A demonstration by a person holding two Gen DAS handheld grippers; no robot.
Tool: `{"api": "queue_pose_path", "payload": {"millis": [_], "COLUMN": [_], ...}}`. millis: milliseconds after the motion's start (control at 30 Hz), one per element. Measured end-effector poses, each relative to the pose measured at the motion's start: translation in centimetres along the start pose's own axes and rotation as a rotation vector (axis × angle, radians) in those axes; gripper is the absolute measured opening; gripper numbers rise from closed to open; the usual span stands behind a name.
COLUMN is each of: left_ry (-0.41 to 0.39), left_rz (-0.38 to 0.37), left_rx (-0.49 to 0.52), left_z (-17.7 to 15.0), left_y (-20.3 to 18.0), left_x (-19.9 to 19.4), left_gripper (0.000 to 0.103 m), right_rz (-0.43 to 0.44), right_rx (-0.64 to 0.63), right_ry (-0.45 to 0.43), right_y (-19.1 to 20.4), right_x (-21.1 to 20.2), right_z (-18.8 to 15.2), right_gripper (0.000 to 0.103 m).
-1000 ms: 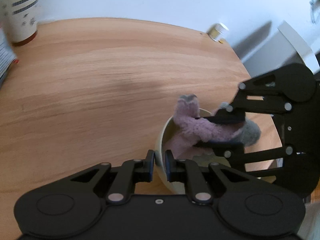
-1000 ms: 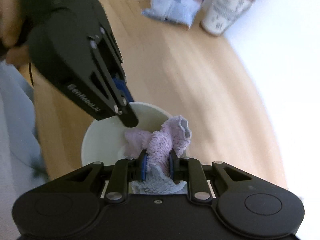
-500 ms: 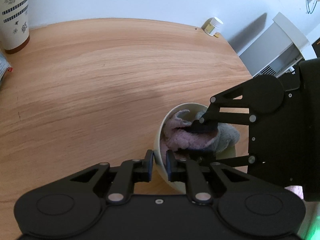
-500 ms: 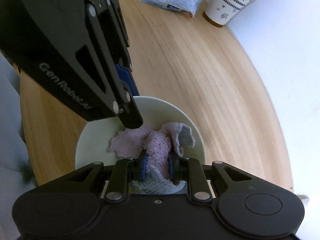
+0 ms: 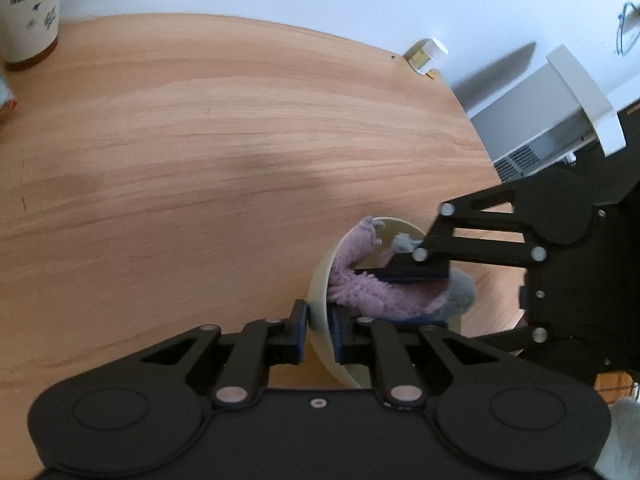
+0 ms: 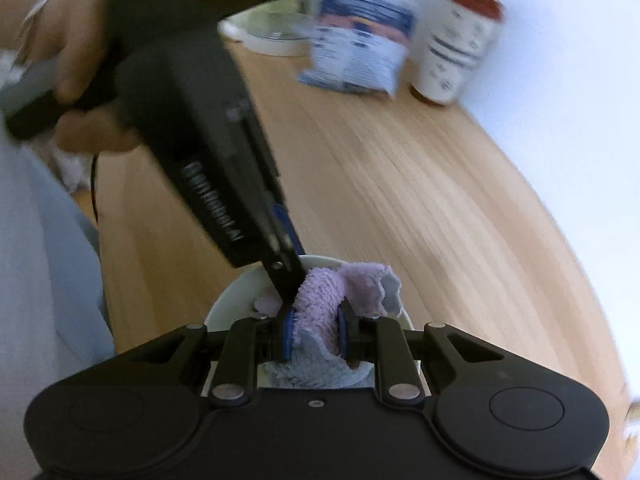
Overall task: Clean bowl
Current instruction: 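Wipe around the bowl's inner wall with the cloth in the right gripper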
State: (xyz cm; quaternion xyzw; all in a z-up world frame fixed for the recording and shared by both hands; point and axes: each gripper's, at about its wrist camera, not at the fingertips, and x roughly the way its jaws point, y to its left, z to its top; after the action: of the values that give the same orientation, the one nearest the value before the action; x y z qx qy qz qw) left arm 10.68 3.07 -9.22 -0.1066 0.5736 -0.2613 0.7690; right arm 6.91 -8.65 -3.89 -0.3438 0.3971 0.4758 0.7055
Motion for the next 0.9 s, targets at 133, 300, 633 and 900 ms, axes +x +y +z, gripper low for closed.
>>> {"api": "queue_pose_path", "payload": {"millis": [133, 300, 633, 900], "left_ry": [0.003, -0.004, -0.019, -0.042], "left_rz": [0.023, 0.029, 0.033, 0.047], "left_rx": [0.023, 0.019, -0.053, -0.086], "left_z": [0.2, 0.0, 0.3, 0.3], "left_y": [-0.5, -0.5, -0.5, -1.0], "left_x": [0.1, 0.1, 0.4, 0.7], "left_gripper": [0.011, 0.011, 0.009, 0.008], "right_rz": [-0.001, -0.003, -0.020, 0.195], "right_rx": [-0.009, -0.008, 0.139, 0.569], "right_ry": [0.019, 0.058, 0.162, 0.037], "right_y": [-0.7, -0.7, -1.5, -4.5], "right_x": [1.0, 3.6, 0.7, -1.7], "right_z": [-0.2, 0.4, -0.3, -1.6], "right_gripper": [0.023, 0.023, 0.023, 0.023]}}
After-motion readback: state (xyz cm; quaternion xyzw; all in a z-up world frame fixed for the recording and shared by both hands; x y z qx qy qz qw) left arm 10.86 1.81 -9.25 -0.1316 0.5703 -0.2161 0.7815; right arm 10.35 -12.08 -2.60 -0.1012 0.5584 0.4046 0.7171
